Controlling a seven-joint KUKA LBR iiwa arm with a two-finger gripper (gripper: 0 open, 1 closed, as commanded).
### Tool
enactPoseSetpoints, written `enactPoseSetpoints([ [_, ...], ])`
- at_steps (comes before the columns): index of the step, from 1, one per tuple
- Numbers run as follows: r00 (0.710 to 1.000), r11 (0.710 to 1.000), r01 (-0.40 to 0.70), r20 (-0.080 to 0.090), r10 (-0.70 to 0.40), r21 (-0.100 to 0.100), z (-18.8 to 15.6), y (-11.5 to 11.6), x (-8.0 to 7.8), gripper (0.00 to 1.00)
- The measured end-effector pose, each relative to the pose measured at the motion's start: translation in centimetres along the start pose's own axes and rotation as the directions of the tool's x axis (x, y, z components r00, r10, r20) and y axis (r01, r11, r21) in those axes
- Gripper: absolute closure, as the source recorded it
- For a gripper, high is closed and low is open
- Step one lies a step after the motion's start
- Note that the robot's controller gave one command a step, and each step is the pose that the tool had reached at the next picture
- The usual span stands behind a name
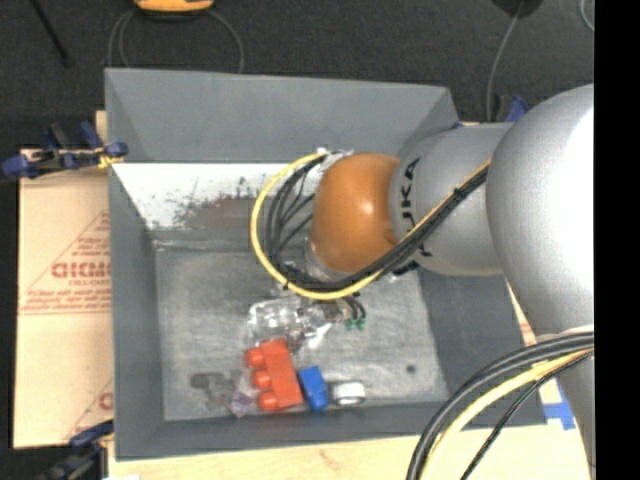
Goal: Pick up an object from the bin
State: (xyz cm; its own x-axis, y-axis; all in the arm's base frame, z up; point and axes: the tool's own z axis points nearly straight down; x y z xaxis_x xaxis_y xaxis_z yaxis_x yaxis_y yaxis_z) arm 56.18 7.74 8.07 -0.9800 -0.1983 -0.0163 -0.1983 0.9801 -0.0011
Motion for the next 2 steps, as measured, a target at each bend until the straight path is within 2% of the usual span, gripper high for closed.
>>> enactPoseSetpoints([
  [1,1.0,1.0,0.001,-0.008,-0.001,0.002,-11.6,-0.3,0.7,1.0],
  [2,1.0,1.0,0.014,-0.007,-0.014,0.002,-26.2,-2.7,0.3,1.0],
])
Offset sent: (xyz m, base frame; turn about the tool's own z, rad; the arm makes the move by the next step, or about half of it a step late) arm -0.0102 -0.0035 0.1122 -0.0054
